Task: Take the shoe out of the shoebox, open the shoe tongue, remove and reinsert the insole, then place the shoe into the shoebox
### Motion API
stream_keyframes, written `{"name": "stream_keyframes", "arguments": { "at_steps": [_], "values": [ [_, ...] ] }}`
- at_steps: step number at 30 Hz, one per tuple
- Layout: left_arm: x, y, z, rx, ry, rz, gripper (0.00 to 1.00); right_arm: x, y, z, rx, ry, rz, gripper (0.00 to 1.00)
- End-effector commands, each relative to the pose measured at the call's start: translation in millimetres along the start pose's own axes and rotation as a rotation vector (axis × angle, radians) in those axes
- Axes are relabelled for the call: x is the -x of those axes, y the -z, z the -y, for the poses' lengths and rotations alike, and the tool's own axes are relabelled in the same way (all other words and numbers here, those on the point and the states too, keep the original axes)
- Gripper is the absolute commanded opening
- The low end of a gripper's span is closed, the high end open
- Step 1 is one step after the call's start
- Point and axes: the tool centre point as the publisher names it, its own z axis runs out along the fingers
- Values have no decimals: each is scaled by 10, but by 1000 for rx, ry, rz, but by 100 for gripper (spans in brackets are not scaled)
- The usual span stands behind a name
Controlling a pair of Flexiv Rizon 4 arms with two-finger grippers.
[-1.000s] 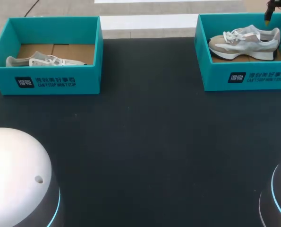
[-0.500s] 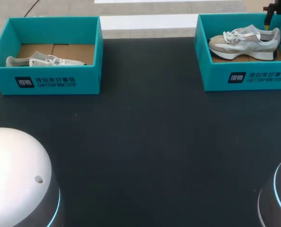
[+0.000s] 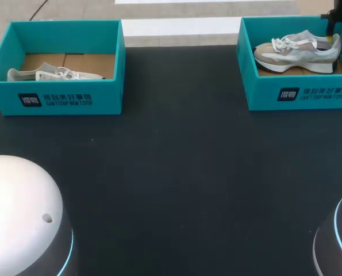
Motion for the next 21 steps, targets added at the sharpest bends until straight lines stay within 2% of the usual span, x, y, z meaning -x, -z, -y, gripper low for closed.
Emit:
{"name": "stream_keyframes", "arguments": {
  "at_steps": [1,13,16,17,21],
  "values": [
    [2,2,19,4,0,-3,100,-28,-107,-77,-52,10,20,50],
    [2,2,19,4,0,-3,100,14,-346,-75,-68,0,43,50],
    [2,2,19,4,0,-3,100,14,-394,-70,-71,4,48,55],
    [2,2,19,4,0,-3,100,34,-445,-77,-74,9,50,59],
    [2,2,19,4,0,-3,100,5,-493,-76,-77,15,47,59]
  ]
}}
